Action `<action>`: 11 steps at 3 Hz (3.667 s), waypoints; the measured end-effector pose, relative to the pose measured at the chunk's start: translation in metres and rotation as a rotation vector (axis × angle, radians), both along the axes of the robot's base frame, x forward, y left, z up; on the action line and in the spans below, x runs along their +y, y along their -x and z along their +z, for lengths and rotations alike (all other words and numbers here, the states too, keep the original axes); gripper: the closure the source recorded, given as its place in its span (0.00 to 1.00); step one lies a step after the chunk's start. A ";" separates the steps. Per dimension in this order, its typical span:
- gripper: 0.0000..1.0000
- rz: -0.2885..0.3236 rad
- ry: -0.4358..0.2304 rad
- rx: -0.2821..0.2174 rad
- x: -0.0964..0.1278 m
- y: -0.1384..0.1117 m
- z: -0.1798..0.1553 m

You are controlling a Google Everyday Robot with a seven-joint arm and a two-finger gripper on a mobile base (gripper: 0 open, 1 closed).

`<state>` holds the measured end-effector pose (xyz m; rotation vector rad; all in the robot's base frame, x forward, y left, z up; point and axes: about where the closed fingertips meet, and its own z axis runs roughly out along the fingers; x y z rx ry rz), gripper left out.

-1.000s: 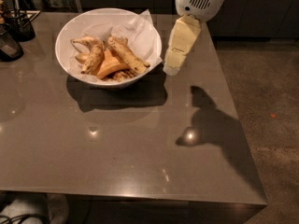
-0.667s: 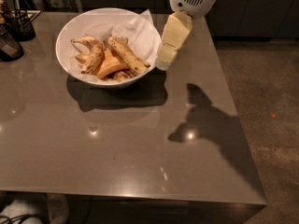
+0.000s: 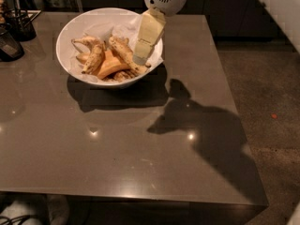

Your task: Pick banana from white bowl

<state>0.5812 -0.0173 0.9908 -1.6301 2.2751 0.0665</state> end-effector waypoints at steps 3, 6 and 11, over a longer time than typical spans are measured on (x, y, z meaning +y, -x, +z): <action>0.33 -0.007 0.013 0.054 0.038 -0.023 -0.018; 0.23 0.003 -0.010 0.115 0.058 -0.050 -0.036; 0.41 0.000 -0.007 0.211 0.076 -0.069 -0.080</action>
Offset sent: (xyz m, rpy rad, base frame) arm 0.0107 0.0343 -0.0245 -0.0625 0.1093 -0.0029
